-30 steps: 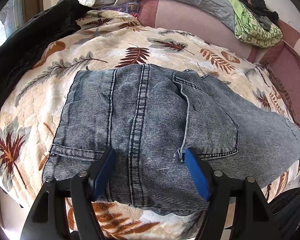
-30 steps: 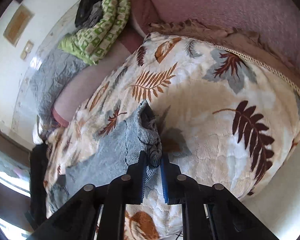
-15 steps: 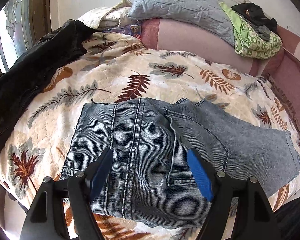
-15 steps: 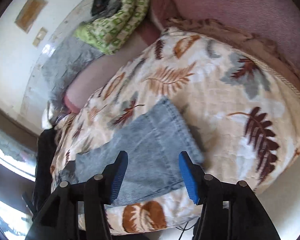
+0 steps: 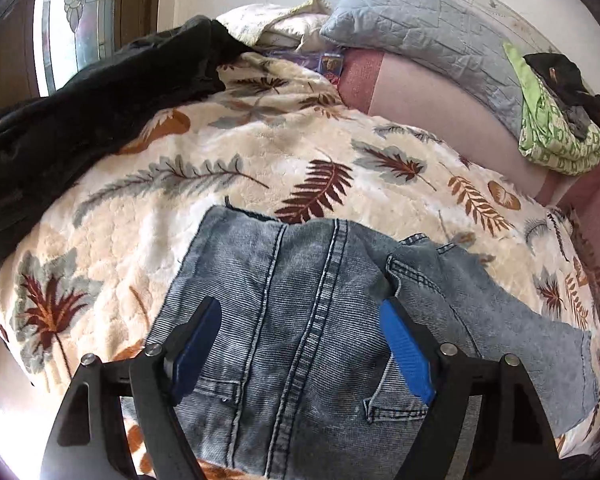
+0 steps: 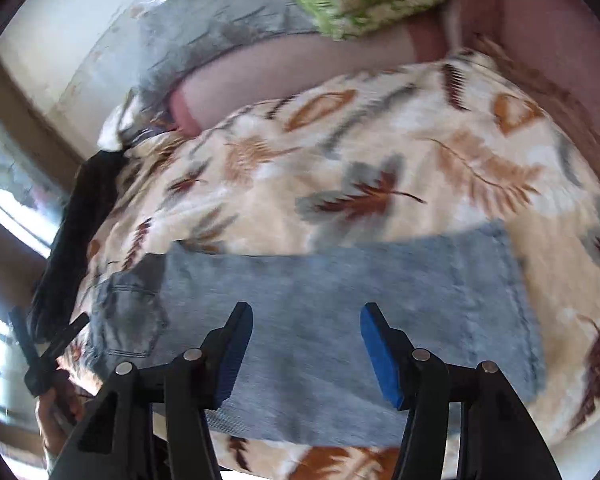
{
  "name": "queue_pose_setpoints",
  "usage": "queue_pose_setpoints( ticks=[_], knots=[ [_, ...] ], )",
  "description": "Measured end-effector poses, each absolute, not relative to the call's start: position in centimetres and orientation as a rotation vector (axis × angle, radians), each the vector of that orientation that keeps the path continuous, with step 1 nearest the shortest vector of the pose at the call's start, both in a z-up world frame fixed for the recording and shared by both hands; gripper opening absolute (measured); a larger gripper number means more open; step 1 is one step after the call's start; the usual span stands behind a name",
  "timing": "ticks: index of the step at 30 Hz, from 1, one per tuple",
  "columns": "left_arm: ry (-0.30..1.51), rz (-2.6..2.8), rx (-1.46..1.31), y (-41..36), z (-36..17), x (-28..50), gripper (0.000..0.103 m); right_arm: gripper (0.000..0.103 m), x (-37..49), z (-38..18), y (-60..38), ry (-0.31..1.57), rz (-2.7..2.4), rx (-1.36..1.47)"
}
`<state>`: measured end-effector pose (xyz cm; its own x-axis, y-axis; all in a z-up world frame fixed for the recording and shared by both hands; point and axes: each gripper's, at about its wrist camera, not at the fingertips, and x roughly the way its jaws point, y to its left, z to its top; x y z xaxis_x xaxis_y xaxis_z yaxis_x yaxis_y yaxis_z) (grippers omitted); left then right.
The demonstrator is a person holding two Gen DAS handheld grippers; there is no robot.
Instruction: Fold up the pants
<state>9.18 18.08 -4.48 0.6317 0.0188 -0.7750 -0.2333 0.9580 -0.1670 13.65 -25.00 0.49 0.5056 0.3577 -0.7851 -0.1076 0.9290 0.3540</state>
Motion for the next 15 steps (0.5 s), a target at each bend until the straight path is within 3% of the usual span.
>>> queue_pose_setpoints(
  ticks=[3, 8, 12, 14, 15],
  knots=[
    [0.949, 0.192, -0.264, 18.6, -7.8, 9.9, 0.082, 0.060, 19.4, -0.7, -17.7, 1.076, 0.418, 0.213],
    [0.923, 0.207, -0.235, 18.4, -7.7, 9.6, 0.082, 0.059, 26.5, -5.0, -7.6, 1.203, 0.489, 0.037],
    [0.918, 0.207, -0.216, 18.2, -7.8, 9.5, 0.082, 0.051, 29.9, -8.7, -4.0, 1.308, 0.476, -0.079],
    [0.915, 0.202, -0.207, 18.2, -7.7, 9.5, 0.082, 0.030, 30.3, -10.0, -3.1, 1.351, 0.474, -0.127],
    [0.915, 0.199, -0.206, 18.2, -7.7, 9.5, 0.082, 0.014, 30.0, -10.1, -2.7, 1.348, 0.489, -0.155]
  ],
)
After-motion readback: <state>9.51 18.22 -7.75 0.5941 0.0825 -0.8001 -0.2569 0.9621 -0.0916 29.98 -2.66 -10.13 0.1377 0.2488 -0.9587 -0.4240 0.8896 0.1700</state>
